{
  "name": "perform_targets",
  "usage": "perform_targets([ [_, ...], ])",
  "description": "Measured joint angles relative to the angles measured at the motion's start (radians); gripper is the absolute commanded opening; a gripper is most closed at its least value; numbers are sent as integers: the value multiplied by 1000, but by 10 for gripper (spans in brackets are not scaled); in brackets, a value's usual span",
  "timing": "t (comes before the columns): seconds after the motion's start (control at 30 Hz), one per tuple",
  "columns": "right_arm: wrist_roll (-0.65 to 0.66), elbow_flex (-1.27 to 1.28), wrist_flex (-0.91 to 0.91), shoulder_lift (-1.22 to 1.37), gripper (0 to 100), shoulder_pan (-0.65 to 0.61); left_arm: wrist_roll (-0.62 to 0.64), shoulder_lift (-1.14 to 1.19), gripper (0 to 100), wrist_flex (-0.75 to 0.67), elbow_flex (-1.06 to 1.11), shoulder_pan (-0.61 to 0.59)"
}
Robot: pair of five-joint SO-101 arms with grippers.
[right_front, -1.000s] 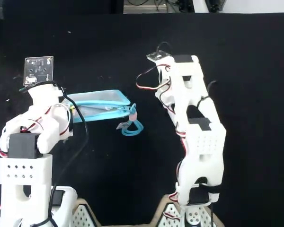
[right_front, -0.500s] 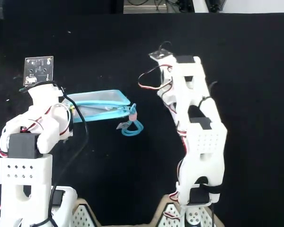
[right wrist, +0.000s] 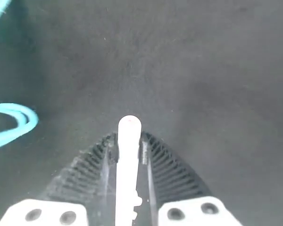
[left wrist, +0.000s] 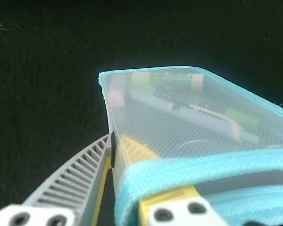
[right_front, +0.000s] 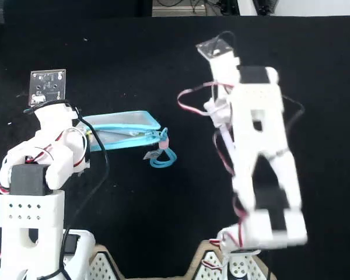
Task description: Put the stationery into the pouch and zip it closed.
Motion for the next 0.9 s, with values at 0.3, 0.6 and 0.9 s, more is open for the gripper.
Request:
perform_targets([
  [0.3, -161, 186, 2, -704, 11, -203, 0, 0, 30, 0, 0, 0],
  [0.6, -278, 396, -256, -1281, 11, -525, 0, 0, 30, 0, 3, 0],
  [0.9, -313, 760, -815, -1564, 11, -753, 0, -2, 30, -3, 9, 0],
])
